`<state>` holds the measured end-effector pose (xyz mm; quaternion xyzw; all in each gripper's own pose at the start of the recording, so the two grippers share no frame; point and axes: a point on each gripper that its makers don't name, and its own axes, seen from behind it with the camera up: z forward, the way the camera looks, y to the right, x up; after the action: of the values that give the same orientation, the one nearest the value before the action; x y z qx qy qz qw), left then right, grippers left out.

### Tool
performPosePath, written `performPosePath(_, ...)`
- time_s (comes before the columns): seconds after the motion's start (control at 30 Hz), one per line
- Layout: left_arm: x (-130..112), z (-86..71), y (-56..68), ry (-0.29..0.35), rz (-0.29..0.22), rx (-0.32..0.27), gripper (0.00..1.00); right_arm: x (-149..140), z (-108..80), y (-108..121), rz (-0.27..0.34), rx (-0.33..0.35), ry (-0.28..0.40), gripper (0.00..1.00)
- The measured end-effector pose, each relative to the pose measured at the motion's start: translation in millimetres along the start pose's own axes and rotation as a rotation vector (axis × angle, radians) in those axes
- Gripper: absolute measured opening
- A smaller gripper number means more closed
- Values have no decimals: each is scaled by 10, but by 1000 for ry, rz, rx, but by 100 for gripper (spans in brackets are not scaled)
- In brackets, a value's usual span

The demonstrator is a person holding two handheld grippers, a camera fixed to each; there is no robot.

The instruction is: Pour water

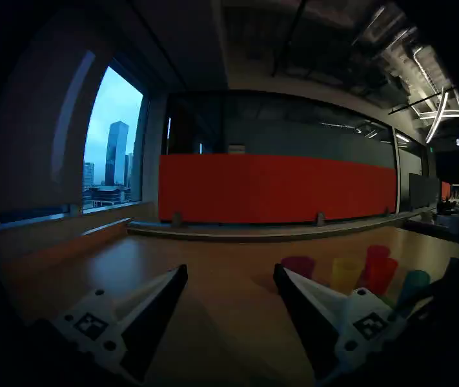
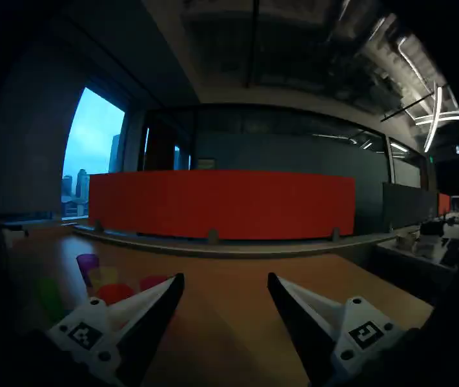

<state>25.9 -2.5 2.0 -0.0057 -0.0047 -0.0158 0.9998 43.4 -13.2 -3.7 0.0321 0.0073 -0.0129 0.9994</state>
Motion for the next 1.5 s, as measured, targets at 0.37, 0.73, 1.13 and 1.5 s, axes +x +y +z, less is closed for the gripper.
performPosePath(0.37, 481, 25, -25, -6, -2, -26, 99, 336, 24, -120, -10, 49, -43, 100)
performPosePath(0.73, 951, 69, 92, -23, 4, -82, 99, 885, 77, -146, -18, 77, -34, 100)
performPosePath(1.13, 1408, 79, 121, -35, 28, -107, 99, 1303, 158, -161, -15, 104, -39, 100)
performPosePath(1.5, 1839, 83, 131, -33, 5, -137, 99, 1527, 198, -103, -8, 106, -48, 100)
